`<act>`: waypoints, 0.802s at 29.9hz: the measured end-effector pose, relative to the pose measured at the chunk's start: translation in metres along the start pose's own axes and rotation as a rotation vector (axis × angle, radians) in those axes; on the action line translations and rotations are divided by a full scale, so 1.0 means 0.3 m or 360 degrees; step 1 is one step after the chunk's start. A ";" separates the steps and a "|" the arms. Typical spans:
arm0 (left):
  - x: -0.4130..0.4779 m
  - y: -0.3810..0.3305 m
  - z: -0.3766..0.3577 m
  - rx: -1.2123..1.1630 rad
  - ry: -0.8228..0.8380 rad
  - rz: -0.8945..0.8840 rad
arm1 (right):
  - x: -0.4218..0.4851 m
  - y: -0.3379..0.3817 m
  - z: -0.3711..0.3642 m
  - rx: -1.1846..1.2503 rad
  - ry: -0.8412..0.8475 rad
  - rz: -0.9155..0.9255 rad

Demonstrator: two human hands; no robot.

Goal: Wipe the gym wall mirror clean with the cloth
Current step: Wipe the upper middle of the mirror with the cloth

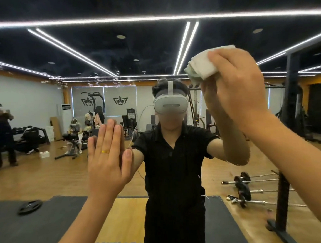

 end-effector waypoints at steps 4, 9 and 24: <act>-0.003 0.000 0.002 -0.0015 0.0033 0.0014 | -0.017 0.019 -0.042 0.0079 0.0139 0.0001; -0.001 0.002 0.001 -0.0009 0.0039 -0.0008 | -0.008 0.009 -0.033 0.0104 0.0107 -0.0088; -0.002 0.008 0.002 -0.0014 0.0035 -0.0015 | 0.034 0.239 -0.110 0.0168 0.0100 0.0141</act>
Point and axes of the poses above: each hand's wrist, its own x-axis towards the middle knuckle, its own z-axis out of the back of the hand, y = z × x, the point moved 8 cm from there along x, towards the middle knuckle, and after that the axes turned 14 degrees about z, right-handed, at the moved point
